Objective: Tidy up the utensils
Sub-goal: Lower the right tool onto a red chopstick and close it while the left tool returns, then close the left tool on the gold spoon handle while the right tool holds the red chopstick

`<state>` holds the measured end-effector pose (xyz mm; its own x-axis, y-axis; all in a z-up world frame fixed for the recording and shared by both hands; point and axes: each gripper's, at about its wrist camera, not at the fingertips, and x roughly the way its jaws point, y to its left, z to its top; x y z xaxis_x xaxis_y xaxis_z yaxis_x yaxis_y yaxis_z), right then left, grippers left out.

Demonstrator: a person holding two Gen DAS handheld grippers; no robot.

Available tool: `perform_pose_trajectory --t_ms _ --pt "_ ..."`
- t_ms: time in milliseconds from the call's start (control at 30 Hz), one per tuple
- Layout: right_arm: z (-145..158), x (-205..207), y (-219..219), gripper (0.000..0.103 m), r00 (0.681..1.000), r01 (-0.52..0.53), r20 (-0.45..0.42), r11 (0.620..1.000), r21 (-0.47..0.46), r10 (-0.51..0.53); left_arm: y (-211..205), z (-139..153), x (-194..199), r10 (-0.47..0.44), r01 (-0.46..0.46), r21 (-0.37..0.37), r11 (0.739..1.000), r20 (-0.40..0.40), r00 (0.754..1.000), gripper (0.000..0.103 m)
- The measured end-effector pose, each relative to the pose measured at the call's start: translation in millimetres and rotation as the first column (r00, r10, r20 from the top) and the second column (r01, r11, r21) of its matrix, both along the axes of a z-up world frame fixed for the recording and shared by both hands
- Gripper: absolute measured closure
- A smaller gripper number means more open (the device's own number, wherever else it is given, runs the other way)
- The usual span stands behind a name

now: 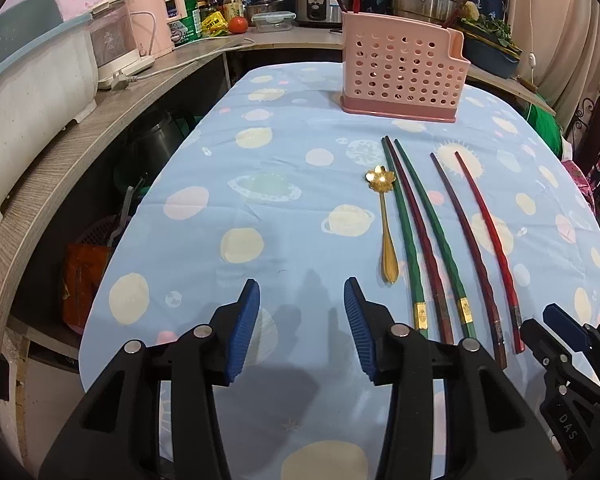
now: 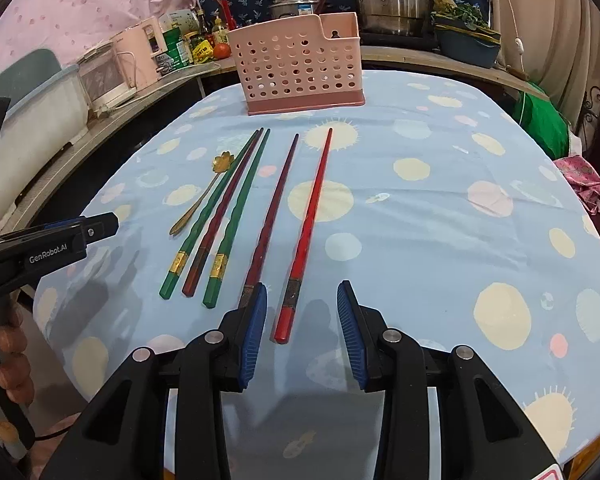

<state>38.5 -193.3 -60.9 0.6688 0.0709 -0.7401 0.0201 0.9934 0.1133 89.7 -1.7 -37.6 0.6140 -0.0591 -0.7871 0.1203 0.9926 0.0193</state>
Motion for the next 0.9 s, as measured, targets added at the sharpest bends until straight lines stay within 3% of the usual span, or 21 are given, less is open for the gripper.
perform_pose_trajectory --t_ms 233,467,533,900 --pt "-9 3 6 0.083 1.000 -0.006 -0.018 1.000 -0.022 0.005 -2 -5 0 -0.006 0.006 -0.014 1.000 -0.016 1.000 0.058" --pt "-11 3 8 0.088 1.000 -0.006 -0.008 0.999 -0.049 0.006 -6 -8 3 -0.016 0.015 -0.029 0.999 -0.024 1.000 0.054" --pt "-11 4 7 0.094 1.000 -0.001 -0.005 0.999 -0.053 0.001 -8 -10 5 -0.017 0.015 -0.037 0.999 -0.033 0.999 0.054" --pt "-11 6 -2 0.096 1.000 0.014 -0.004 1.000 -0.010 -0.014 -18 -21 21 -0.037 0.029 -0.111 0.993 -0.075 0.997 0.054"
